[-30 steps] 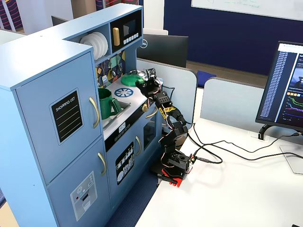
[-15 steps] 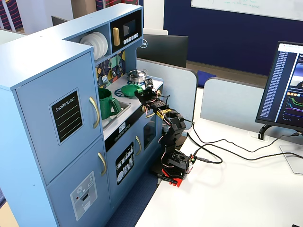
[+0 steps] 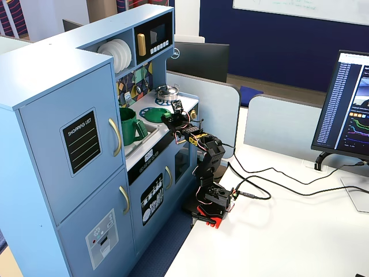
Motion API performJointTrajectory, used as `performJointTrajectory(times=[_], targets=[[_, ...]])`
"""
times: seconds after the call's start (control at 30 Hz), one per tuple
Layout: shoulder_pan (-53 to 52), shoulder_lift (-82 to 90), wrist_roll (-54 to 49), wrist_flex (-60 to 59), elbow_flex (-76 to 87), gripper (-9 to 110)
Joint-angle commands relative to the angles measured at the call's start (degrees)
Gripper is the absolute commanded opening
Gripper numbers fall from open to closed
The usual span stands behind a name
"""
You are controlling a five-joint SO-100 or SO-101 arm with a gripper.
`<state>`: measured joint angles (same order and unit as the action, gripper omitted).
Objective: Take off the lid from the green recipient and place it on the counter
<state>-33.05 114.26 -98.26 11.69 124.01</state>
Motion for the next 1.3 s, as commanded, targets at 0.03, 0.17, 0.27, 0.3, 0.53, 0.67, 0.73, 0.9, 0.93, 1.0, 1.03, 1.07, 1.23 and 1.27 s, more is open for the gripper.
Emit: performJointTrajectory(times=[0.03,0.17,0.27,0.3,0.53,0.67,0.73,0.9,0.93,1.0,1.03,1.07,1.23,1.27], targets=[[0.5,0.7,0.6,2.4,-0.7,24],[0.4,2.1,2.2,2.3,-1.1,34],[0.7,4.9,2.5,1.6,-2.1,36],[0.8,6.4,2.7,0.5,-2.7,36],[3.2,23.2,3.7,-23.0,-8.9,36],[8.5,35.5,3.6,-42.5,-9.1,34],[12.4,40.7,2.2,-48.7,-7.0,32],[19.0,50.2,-8.0,-57.1,2.5,28],[20.1,51.5,-8.1,-58.5,4.1,28],[22.3,53.5,-8.3,-60.8,6.7,25],[23.3,54.1,-8.1,-61.4,7.9,24],[24.3,54.6,-7.7,-62.2,9.1,24],[29.5,58.0,-6.3,-64.6,17.5,14],[30.3,58.4,-5.6,-65.3,19.0,12]])
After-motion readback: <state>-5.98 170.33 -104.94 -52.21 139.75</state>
